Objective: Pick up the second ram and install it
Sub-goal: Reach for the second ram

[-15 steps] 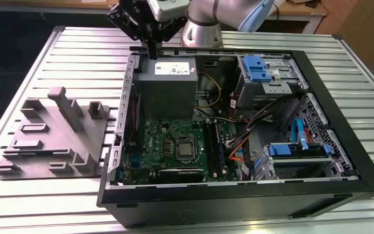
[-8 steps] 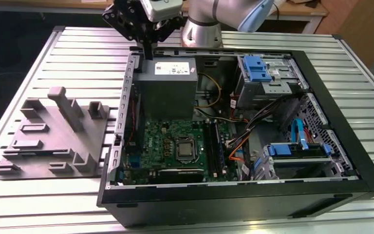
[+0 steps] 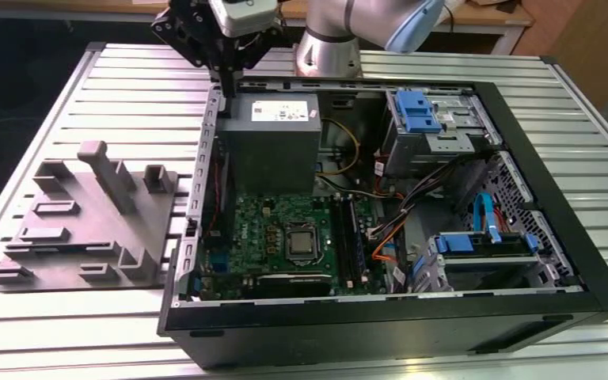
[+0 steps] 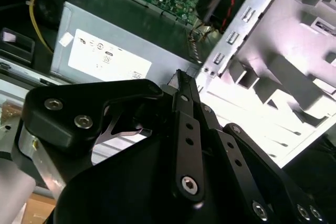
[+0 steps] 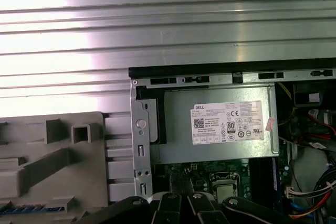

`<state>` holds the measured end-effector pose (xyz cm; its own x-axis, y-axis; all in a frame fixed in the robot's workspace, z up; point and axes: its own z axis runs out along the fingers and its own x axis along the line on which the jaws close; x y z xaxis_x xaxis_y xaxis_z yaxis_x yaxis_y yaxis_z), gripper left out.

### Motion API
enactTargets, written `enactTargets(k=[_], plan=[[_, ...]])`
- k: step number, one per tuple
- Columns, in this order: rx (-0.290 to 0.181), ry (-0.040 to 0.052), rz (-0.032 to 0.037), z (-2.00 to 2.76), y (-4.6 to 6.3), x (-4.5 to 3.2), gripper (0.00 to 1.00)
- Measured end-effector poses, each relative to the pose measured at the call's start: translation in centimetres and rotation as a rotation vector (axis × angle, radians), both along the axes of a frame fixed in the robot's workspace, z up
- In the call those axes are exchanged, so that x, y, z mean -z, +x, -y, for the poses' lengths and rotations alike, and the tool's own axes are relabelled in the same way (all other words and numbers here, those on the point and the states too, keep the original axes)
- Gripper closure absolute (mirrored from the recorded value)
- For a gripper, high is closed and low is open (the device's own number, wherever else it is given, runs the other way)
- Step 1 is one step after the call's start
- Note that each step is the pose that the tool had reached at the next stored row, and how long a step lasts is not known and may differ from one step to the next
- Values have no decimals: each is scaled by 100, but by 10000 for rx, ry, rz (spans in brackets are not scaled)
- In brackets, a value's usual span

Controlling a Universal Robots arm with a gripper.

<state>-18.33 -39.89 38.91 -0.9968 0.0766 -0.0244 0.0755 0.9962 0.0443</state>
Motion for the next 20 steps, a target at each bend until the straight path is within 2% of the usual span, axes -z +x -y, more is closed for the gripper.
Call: enactTargets(k=[20], plan=[[44,0,0,0,-408,61,90]])
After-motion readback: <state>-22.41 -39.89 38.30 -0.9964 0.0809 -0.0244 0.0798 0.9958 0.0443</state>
